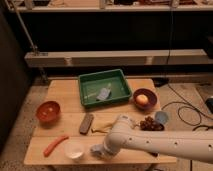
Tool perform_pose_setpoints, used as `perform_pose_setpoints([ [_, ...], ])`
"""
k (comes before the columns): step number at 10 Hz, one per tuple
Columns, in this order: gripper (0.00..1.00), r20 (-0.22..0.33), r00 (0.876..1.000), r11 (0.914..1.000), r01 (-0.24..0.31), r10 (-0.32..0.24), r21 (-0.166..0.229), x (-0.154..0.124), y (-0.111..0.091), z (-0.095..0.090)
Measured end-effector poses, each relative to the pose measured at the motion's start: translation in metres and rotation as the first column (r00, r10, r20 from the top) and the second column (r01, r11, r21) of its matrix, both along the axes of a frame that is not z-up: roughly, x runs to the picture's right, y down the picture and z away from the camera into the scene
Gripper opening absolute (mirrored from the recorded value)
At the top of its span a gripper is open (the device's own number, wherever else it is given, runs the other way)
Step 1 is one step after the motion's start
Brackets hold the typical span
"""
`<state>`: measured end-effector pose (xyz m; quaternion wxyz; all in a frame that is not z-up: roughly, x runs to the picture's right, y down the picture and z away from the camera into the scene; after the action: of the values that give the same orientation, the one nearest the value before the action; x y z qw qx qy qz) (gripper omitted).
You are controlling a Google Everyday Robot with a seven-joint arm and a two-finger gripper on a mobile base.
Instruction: Wipe table surface with towel
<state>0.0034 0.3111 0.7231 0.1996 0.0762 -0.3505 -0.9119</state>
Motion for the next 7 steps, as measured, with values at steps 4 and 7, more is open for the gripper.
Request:
perform_pose_setpoints([
  [4, 0.0, -0.058, 0.998, 0.9995, -0.029, 0.03, 0.013, 0.033, -0.006, 0.002],
  [7, 0.0, -0.08, 0.995, 0.9979, -0.056, 0.058, 0.032, 0.034, -0.03, 0.027],
])
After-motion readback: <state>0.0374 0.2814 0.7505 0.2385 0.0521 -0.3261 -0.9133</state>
